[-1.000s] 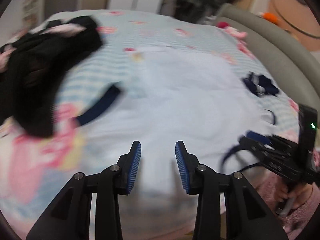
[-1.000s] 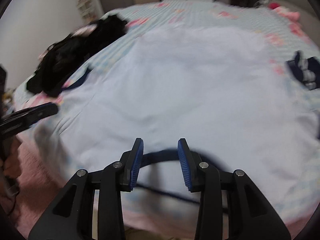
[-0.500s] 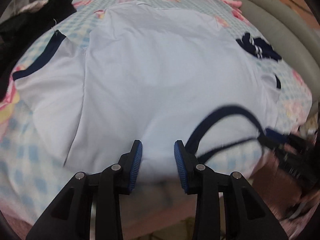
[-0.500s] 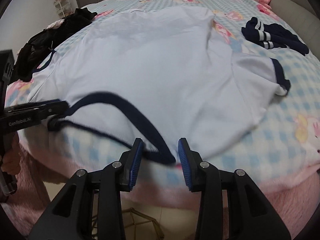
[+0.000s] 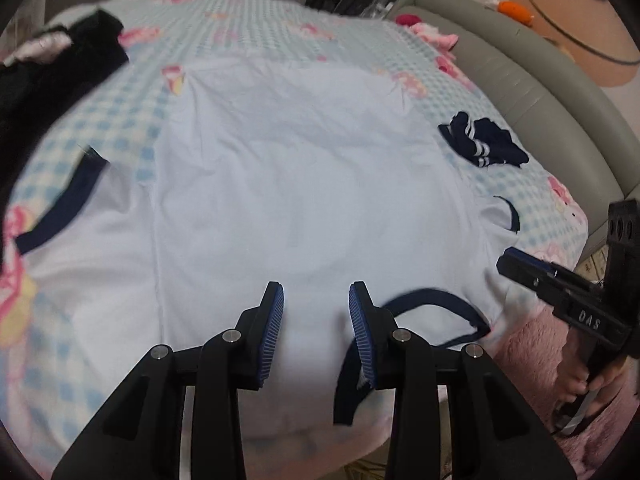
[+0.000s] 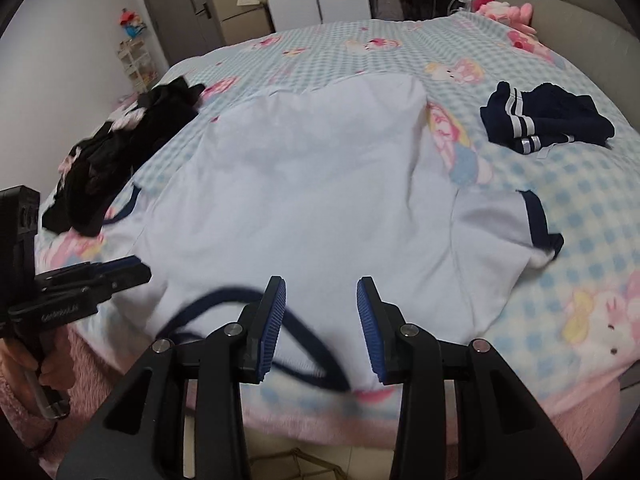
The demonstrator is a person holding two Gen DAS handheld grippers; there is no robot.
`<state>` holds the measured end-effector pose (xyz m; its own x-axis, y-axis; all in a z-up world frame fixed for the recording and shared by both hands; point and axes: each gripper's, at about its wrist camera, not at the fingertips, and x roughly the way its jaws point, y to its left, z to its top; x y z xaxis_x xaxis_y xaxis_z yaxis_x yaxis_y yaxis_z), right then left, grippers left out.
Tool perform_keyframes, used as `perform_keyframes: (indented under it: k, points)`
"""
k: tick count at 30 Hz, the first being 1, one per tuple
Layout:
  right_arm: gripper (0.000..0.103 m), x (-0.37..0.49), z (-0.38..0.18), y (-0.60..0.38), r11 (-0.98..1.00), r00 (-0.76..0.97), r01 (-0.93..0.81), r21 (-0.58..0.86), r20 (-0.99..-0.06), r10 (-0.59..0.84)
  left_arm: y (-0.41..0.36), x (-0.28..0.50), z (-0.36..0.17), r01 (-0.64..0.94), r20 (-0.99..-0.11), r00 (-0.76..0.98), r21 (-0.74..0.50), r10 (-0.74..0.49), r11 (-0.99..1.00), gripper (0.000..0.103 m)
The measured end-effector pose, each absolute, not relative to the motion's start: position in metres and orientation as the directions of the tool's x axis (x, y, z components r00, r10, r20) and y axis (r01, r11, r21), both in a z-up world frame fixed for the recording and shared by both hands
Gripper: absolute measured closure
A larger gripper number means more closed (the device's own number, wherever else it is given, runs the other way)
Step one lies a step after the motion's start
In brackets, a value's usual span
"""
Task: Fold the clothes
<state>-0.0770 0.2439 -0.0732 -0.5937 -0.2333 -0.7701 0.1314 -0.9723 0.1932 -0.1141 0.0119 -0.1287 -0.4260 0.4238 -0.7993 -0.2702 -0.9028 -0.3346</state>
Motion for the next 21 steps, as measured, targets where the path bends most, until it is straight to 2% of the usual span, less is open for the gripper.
perform_keyframes:
  k: [3,5,8,10,13,17,21]
  points:
    - [0.057,-0.089,-0.108,0.245,-0.982,-0.512,0.09,0.168,-0.837,-0.191,0.015,-0.117,-0.154,-0.26,-0.857,-0.347,-0.301,0.38,-0.917,0.067]
    - [0.058,-0.093,-0.125,0.249,-0.987,-0.444,0.066,0.145,-0.882,-0.16,0.012,-0.111,-0.155,-0.288,-0.851,-0.317,-0.334,0.419,-0.897,0.067]
    - [0.06,-0.095,-0.115,0.263,-0.977,-0.456,0.063,0.205,-0.865,-0.211,0.017,-0.131,-0.142,-0.324,-0.85,-0.258,-0.371,0.459,-0.87,0.063]
    - [0.06,-0.111,-0.095,0.268,-0.974,-0.499,0.075,0.214,-0.837,-0.223,0.032,-0.162,-0.126,-0.36,-0.838,-0.286,-0.355,0.464,-0.863,0.063]
    - [0.056,-0.166,-0.069,0.268,-0.964,-0.533,0.121,0.238,-0.804,-0.265,0.057,-0.217,-0.109,-0.398,-0.831,-0.326,-0.312,0.451,-0.863,0.054]
    - [0.056,-0.263,-0.062,0.262,-0.976,-0.534,0.115,0.185,-0.817,-0.218,0.09,-0.3,-0.115,-0.416,-0.85,-0.362,-0.22,0.383,-0.882,0.054]
    - [0.056,-0.319,-0.074,0.258,-0.989,-0.502,0.092,0.118,-0.852,-0.149,0.091,-0.333,-0.144,-0.359,-0.883,-0.285,-0.263,0.374,-0.896,0.054]
